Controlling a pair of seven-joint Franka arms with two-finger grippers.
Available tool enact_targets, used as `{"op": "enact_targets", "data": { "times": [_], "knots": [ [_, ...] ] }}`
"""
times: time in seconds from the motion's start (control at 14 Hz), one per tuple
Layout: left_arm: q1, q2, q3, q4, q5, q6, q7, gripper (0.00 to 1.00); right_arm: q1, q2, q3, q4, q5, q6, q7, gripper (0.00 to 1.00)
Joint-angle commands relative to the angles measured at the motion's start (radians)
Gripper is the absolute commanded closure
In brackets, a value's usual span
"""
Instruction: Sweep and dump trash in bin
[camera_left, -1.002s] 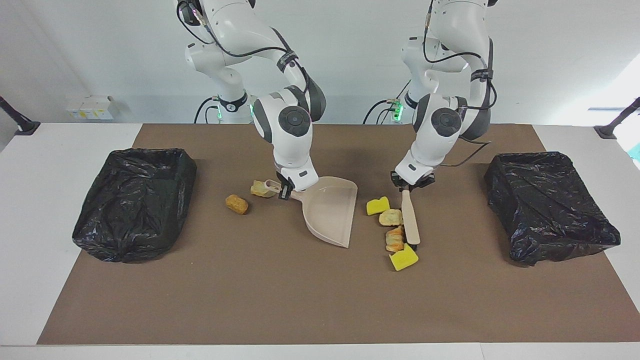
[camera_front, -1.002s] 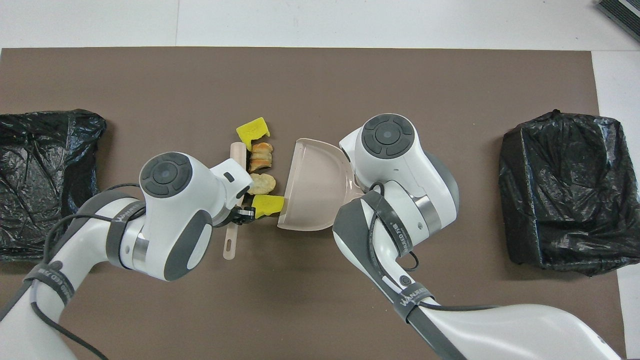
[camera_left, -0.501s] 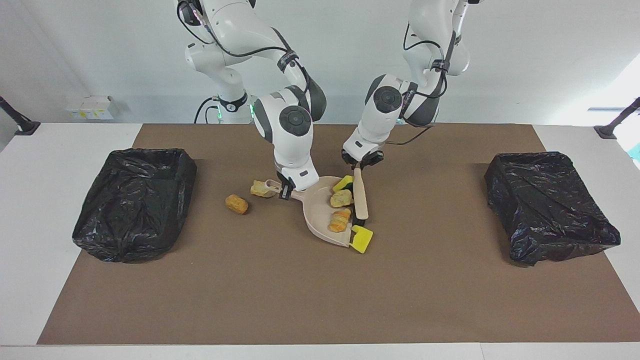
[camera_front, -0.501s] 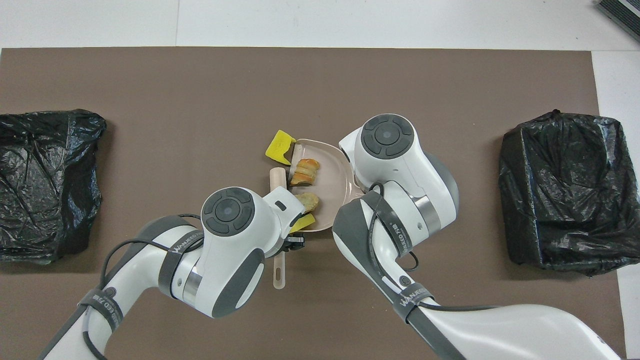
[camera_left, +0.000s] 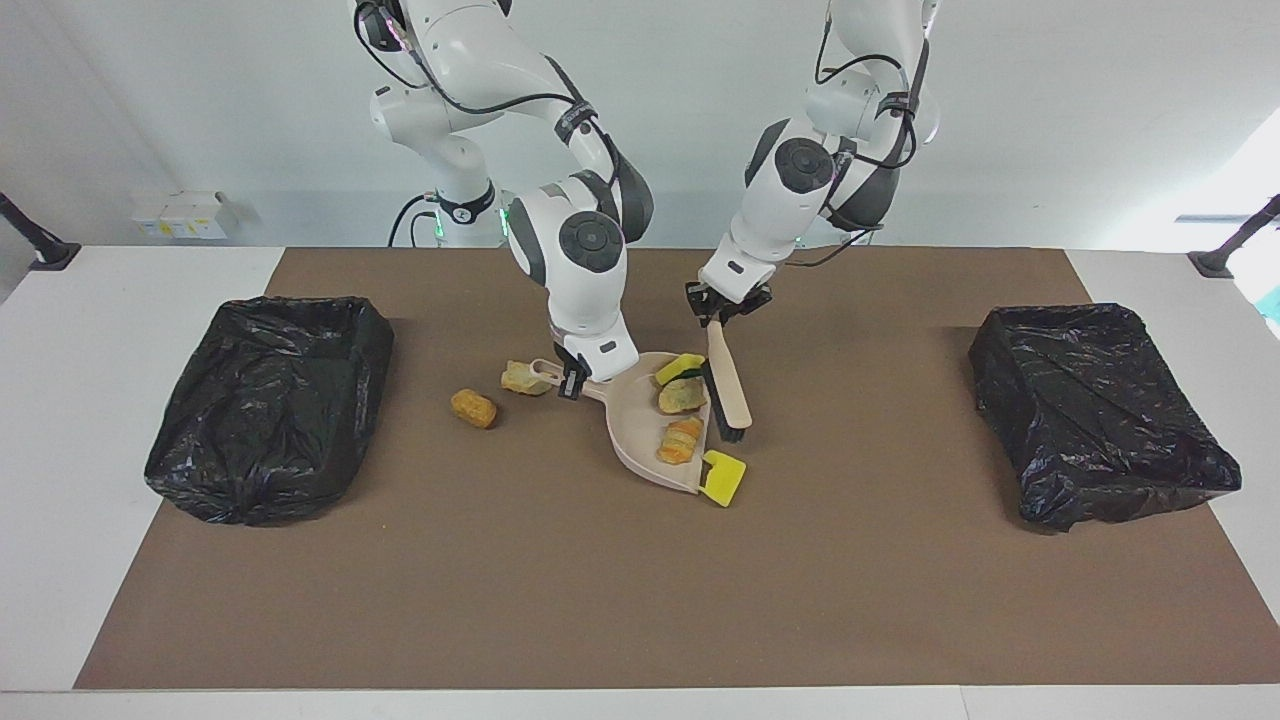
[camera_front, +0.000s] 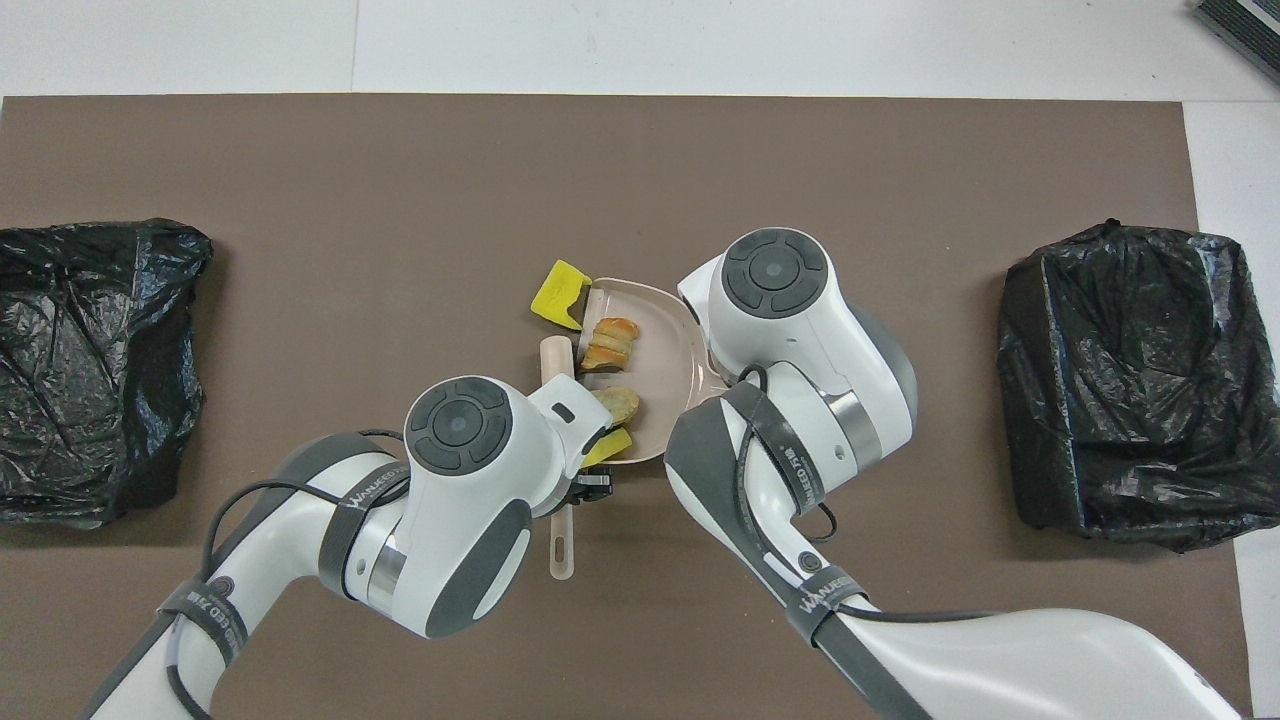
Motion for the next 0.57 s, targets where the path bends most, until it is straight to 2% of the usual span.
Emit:
{"op": "enact_targets", "data": {
  "times": [0.0,0.21,0.36,0.5],
  "knots": [
    [0.063,0.034,-0.002,0.076,0.129,-0.019,0.126,1.0,-0.004,-0.022,0.007,-0.032,-0.009,0.019,-0.018,1.0],
    [0.162,0.133,-0.002,0.213,0.194,-0.025,0.234,1.0,-0.004,-0.022,0.007,-0.032,-0.009,0.02,-0.018,1.0],
    [0.18,0.193,-0.002,0.244,0.226,-0.012,0.295,1.0,-0.004,-0.022,0.007,-0.032,-0.009,0.02,-0.018,1.0],
    [0.191,0.251,-0.003,0.26,0.315,0.027,0.343,1.0,-0.004,-0.022,0.007,-0.032,-0.009,0.02,-0.018,1.0]
  ]
}}
